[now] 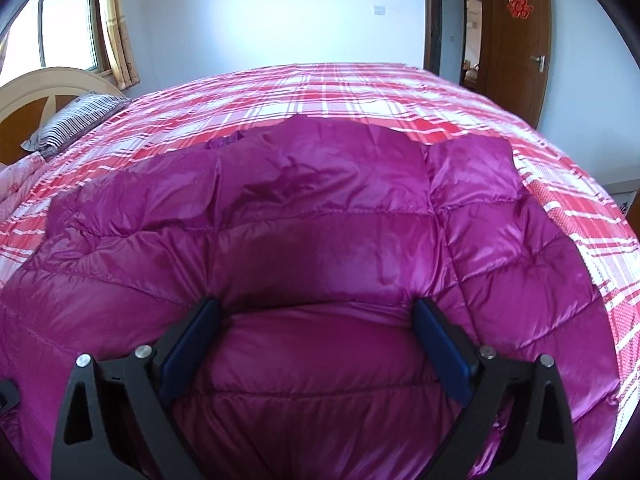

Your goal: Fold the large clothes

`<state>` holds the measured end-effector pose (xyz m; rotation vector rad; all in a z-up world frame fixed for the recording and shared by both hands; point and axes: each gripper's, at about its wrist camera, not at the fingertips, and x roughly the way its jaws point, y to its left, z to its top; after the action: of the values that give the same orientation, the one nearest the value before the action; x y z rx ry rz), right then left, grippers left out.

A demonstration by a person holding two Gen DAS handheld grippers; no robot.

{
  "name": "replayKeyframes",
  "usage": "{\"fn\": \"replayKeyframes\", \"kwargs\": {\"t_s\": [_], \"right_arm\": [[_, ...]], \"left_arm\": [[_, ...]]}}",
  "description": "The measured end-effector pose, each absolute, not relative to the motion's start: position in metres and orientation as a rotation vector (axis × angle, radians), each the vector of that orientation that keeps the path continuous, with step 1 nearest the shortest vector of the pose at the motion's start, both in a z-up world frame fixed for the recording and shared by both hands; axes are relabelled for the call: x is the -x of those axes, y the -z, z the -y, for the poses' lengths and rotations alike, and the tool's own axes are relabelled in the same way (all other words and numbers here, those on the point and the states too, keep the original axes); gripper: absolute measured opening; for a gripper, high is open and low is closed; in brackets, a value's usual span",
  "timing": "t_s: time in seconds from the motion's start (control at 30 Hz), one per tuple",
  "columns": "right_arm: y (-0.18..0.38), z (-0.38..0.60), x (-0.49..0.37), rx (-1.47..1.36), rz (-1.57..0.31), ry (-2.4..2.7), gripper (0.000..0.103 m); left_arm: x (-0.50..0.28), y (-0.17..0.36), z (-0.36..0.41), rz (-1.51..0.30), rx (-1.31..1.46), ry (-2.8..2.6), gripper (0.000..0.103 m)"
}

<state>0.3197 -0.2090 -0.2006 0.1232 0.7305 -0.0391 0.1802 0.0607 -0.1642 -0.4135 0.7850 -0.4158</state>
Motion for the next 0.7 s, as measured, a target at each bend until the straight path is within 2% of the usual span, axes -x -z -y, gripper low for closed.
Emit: {"fn": "replayKeyframes", "kwargs": {"t_s": [0.2,0.37,0.4,0.7], "right_arm": [[0.176,0.232,-0.289,-0.139,-0.740,-0.045,0.097],[0.194,0.213,-0.279,-0.013,-0.773,-0.073,0.101],[0.198,0.208,-0.282,0.016,-0.769,-0.056,0.103],[0.199,0.212,-0.300,0.010,-0.862,-0.127,0.103]], "left_arm": [[-0.178,0.158,-0.064,-0.763,0.432,0.445,0.020],[-0.175,0.155,-0.069,-0.733,0.481,0.483,0.018],[-0.172,0.150,-0.069,-0.718,0.493,0.493,0.018],[-0.155,0.065,-0.018,-0.572,0.432,0.658,0.017]]}}
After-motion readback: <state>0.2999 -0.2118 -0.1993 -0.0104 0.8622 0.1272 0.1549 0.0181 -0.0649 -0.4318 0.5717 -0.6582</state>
